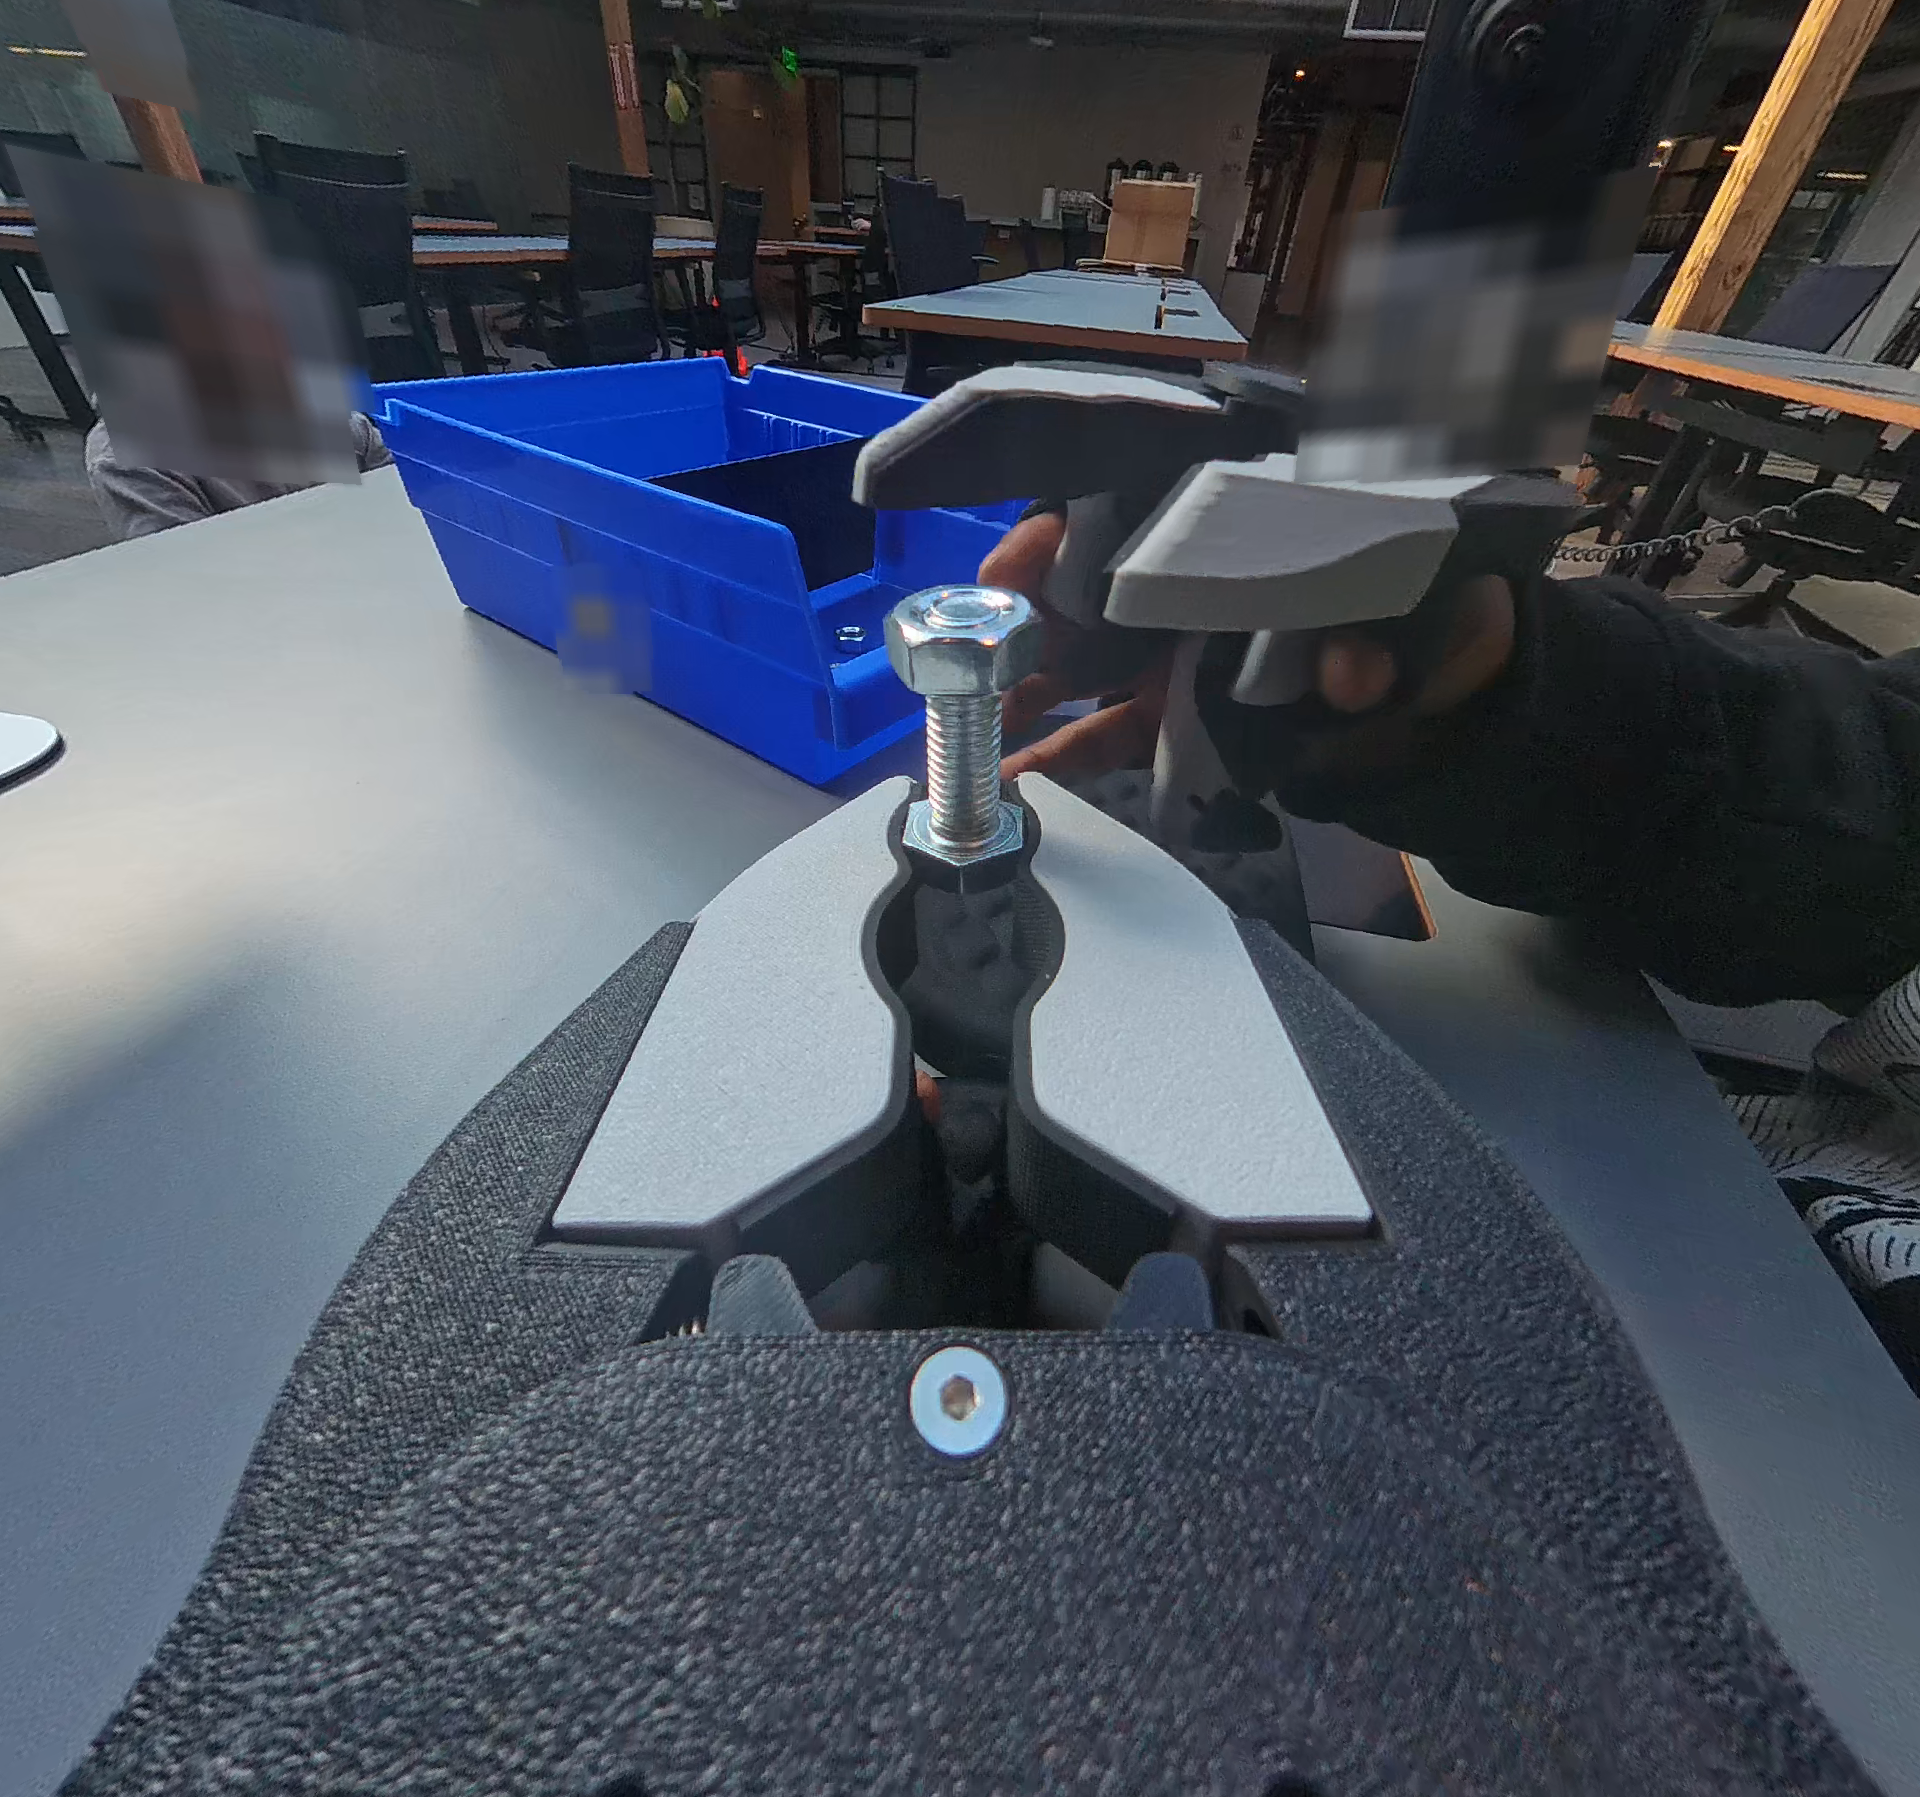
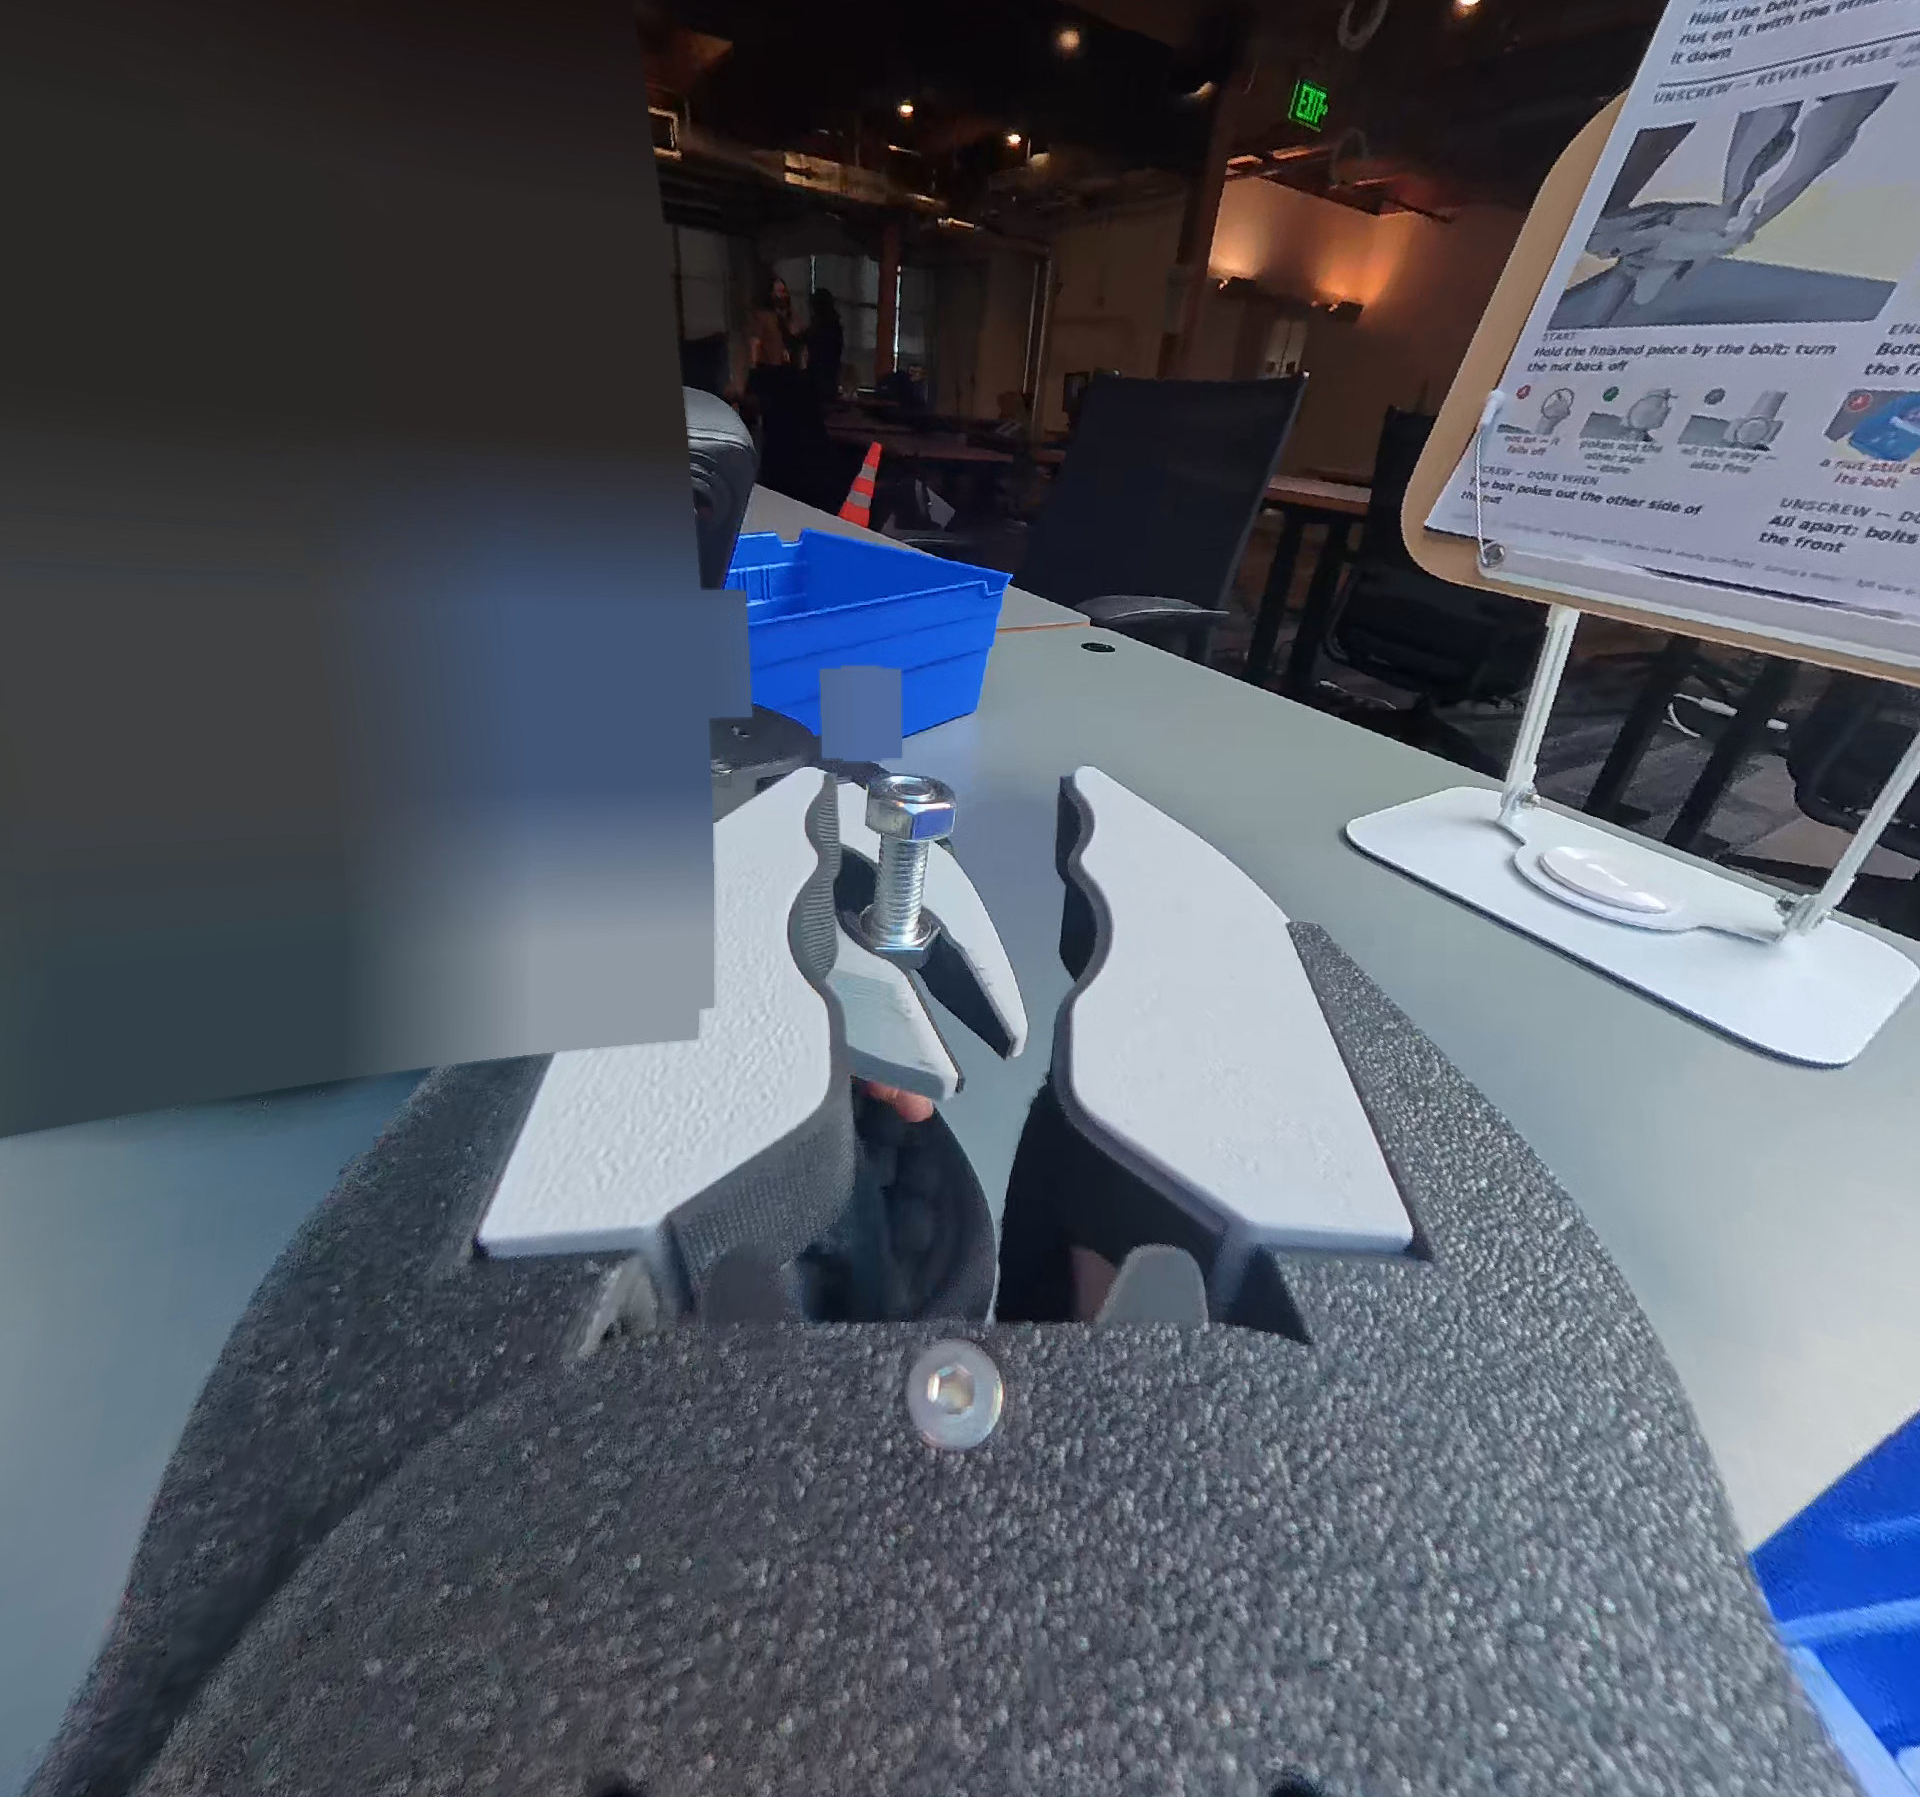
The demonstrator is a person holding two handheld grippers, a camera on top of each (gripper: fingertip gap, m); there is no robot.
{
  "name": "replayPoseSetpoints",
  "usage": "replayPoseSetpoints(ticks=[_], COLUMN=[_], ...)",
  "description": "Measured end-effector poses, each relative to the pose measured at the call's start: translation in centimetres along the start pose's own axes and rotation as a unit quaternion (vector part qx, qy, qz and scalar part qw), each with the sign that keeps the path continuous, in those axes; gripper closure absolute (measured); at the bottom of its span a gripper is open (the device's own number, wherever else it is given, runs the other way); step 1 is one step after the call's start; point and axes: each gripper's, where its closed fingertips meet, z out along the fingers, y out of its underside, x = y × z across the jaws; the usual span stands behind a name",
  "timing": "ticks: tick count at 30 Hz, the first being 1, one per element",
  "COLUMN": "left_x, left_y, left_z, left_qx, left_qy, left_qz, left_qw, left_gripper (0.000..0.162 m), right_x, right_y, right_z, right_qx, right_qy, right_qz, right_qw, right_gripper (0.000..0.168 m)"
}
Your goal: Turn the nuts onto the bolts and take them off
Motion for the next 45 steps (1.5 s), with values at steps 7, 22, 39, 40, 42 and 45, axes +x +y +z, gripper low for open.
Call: replayPoseSetpoints(ticks=[7,22,39,40,42,45], left_x=[0.0,-0.1,0.0,0.0,0.0,0.0], left_y=[0.0,0.0,0.0,0.0,0.0,0.0], left_z=[0.0,0.0,0.0,0.0,0.0,0.0], left_qx=[0.001,0.001,0.000,0.000,0.001,0.000], left_qy=[-0.002,-0.002,-0.001,-0.001,-0.001,-0.001], left_qz=[0.001,-0.004,0.001,0.001,0.001,0.000], left_qw=[1.000,1.000,1.000,1.000,1.000,1.000], left_gripper=[0.149,0.149,0.149,0.149,0.149,0.149], right_x=[0.2,0.0,-0.2,-0.2,0.0,0.0], right_y=[1.0,0.9,0.5,0.7,1.0,1.0], right_z=[2.7,-0.3,2.4,2.6,2.7,2.0], right_qx=[-0.019,-0.035,-0.021,-0.026,-0.035,-0.036], right_qy=[0.014,0.009,-0.001,0.000,0.004,0.003], right_qz=[0.007,-0.020,-0.008,-0.008,-0.012,-0.014], right_qw=[1.000,0.999,1.000,1.000,0.999,0.999], right_gripper=[0.121,0.163,0.123,0.124,0.128,0.132])
